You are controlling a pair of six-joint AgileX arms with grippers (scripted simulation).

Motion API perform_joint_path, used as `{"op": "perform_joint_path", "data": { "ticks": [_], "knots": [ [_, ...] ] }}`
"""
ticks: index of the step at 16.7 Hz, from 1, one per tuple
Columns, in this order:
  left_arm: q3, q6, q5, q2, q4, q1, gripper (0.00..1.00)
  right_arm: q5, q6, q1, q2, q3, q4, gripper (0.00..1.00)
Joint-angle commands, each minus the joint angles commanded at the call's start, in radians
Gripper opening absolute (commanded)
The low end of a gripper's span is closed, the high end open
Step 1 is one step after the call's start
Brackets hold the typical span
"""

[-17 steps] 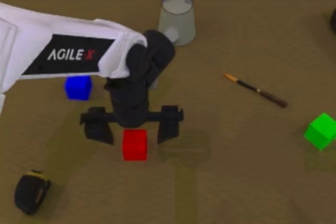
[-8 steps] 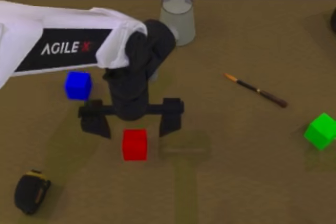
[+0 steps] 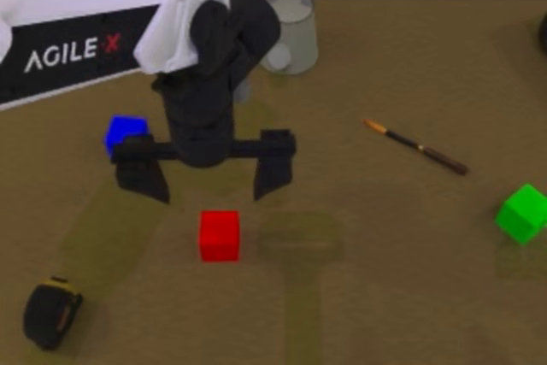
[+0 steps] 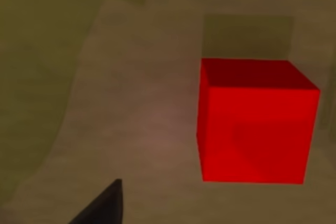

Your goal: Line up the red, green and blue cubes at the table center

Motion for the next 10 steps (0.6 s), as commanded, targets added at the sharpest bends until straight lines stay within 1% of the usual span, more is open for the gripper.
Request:
{"op": "perform_joint_path", "data": {
  "ticks": [3, 5, 8, 10],
  "knots": [
    [-0.010, 0.001, 0.000, -0.006, 0.009, -0.002, 1.00, 0.000, -0.003, 0.000, 0.009, 0.009, -0.006, 1.00],
    [-0.050, 0.008, -0.002, -0.056, 0.041, 0.018, 1.00, 0.001, -0.020, 0.003, 0.056, 0.054, -0.035, 1.00],
    [-0.174, 0.030, -0.007, -0.199, 0.128, 0.078, 1.00, 0.001, -0.067, 0.013, 0.195, 0.171, -0.118, 1.00],
    [-0.295, 0.055, -0.010, -0.332, 0.202, 0.134, 1.00, 0.000, -0.110, 0.023, 0.338, 0.276, -0.198, 1.00]
  ]
}}
